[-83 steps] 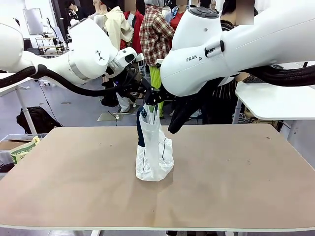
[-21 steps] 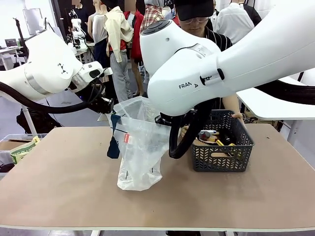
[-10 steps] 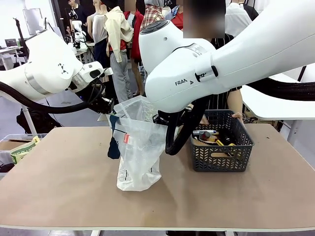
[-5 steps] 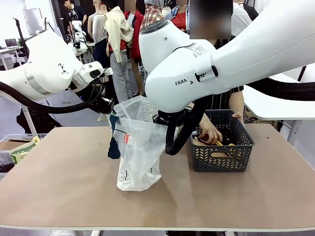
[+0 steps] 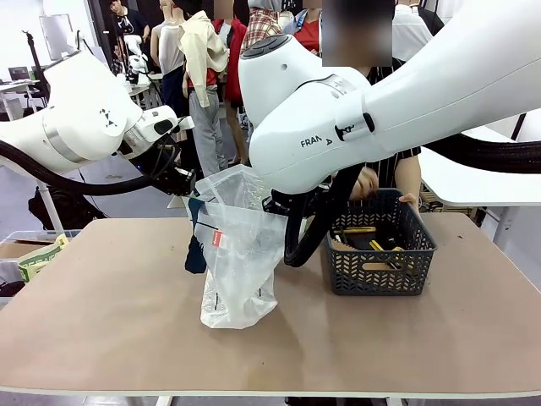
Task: Transfer purchased items from the store into the shopping bag.
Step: Move the Reusable shopping bag to the right side of the table.
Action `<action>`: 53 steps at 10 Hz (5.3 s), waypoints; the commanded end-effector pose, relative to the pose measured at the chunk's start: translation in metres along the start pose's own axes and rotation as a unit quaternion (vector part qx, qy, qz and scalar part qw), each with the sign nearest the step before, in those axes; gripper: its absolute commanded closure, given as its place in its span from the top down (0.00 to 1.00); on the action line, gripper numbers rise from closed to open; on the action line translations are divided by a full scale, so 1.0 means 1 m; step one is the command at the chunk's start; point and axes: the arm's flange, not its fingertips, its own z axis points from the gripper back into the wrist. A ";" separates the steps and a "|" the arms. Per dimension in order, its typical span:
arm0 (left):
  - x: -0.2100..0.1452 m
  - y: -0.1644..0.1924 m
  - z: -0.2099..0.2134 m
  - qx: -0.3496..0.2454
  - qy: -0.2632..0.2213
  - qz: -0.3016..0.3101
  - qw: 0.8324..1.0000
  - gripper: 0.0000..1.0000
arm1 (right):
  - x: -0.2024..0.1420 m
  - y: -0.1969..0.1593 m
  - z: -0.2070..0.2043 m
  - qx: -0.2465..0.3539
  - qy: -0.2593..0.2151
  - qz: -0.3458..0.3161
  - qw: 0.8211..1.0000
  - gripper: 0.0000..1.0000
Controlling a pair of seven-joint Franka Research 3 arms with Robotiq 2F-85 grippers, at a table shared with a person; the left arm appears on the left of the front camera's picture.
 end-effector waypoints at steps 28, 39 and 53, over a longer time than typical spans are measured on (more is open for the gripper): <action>0.000 0.001 0.000 0.001 -0.001 0.001 1.000 0.00 | -0.002 -0.002 -0.001 -0.003 0.000 0.000 1.000 0.00; 0.000 0.001 0.000 0.001 -0.001 0.001 1.000 0.00 | -0.002 -0.002 -0.001 -0.003 0.000 0.000 1.000 0.00; 0.000 0.001 0.000 0.001 -0.001 0.001 1.000 0.00 | -0.002 -0.002 -0.001 -0.003 0.000 0.000 1.000 0.00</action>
